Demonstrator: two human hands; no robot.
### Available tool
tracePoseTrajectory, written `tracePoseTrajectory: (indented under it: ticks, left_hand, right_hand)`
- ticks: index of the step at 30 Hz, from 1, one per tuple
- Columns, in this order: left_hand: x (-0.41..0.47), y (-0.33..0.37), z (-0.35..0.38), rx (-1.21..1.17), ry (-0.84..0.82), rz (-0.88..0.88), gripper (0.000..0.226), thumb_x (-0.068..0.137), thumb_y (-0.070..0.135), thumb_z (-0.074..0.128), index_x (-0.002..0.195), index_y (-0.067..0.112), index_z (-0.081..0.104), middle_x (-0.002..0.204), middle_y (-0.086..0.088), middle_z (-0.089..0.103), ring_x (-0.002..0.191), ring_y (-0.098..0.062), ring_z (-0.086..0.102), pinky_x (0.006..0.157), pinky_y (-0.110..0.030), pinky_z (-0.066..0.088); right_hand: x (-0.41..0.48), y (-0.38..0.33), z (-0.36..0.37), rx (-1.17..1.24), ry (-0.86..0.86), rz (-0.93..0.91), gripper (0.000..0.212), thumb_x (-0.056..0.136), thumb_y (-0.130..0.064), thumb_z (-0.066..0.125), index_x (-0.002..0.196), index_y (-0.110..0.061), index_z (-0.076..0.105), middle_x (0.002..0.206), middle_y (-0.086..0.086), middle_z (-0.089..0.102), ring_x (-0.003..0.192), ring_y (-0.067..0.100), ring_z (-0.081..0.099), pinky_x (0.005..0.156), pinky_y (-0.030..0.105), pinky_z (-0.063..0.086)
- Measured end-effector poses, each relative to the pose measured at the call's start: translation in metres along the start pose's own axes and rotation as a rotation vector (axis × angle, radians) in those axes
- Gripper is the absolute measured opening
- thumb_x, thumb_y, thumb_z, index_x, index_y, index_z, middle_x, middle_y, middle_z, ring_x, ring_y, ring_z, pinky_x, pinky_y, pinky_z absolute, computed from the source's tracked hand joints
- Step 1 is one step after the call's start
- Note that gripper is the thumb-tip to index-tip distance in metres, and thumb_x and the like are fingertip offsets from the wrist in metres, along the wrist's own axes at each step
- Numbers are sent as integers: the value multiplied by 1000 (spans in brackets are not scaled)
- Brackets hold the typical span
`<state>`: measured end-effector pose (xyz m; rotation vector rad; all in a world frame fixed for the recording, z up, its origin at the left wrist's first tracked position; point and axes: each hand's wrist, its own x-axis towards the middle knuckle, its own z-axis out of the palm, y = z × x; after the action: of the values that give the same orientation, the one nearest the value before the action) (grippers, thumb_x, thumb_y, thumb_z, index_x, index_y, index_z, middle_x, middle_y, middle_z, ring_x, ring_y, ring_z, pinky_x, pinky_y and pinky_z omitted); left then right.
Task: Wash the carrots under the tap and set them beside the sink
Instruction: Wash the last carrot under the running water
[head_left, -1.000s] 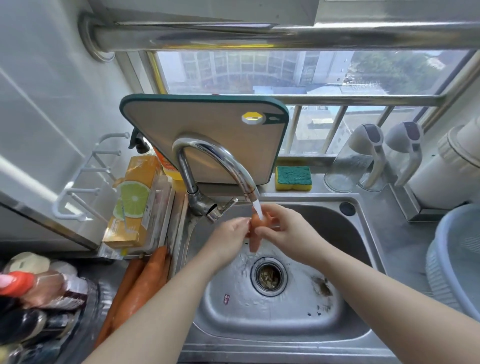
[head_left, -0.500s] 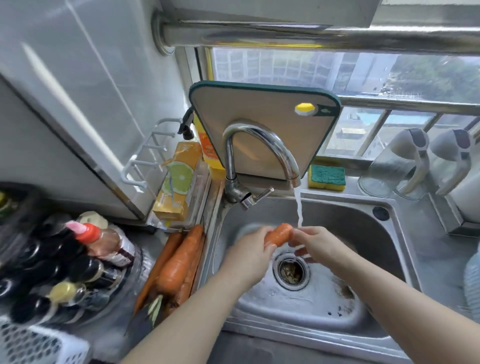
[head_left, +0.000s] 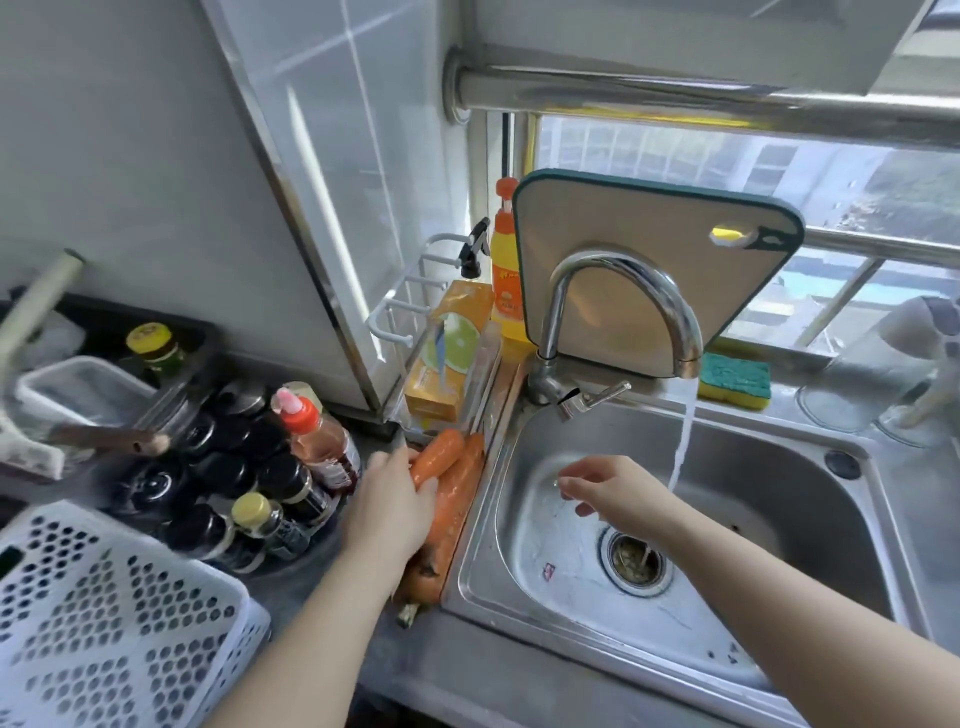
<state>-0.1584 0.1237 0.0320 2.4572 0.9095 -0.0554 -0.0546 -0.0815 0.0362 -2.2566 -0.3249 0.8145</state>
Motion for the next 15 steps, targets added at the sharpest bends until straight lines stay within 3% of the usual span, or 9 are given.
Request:
tracePoseTrajectory:
  ticks: [7,11,15]
  left_hand:
    - [20,-24,15,-71,-90,-139,43,95,34,45,136,22,44,128,-6,57,115,-29,54,93,-39,46]
    - [24,-23,18,-55,-162,-97,48,97,37,40,140,15,43,130,-11,53,118,-30,51,100,-42,42]
    - [17,-9,12,28,-123,-6,50,96,42,40,141,20,38,139,-5,40,125,-27,43,103,-44,40]
  right_hand:
    - [2,-5,7,-11,-24,-1,11,95,-27,54,101,-24,62,97,-3,70,85,12,68,70,24,50]
    - [9,-3,10,30,-25,26,9,94,-25,54,99,-24,62,98,-2,71,85,14,69,69,23,48]
    - [17,3,11,49,0,59,10,93,-25,56,99,-23,63,99,0,70,86,16,68,68,23,47]
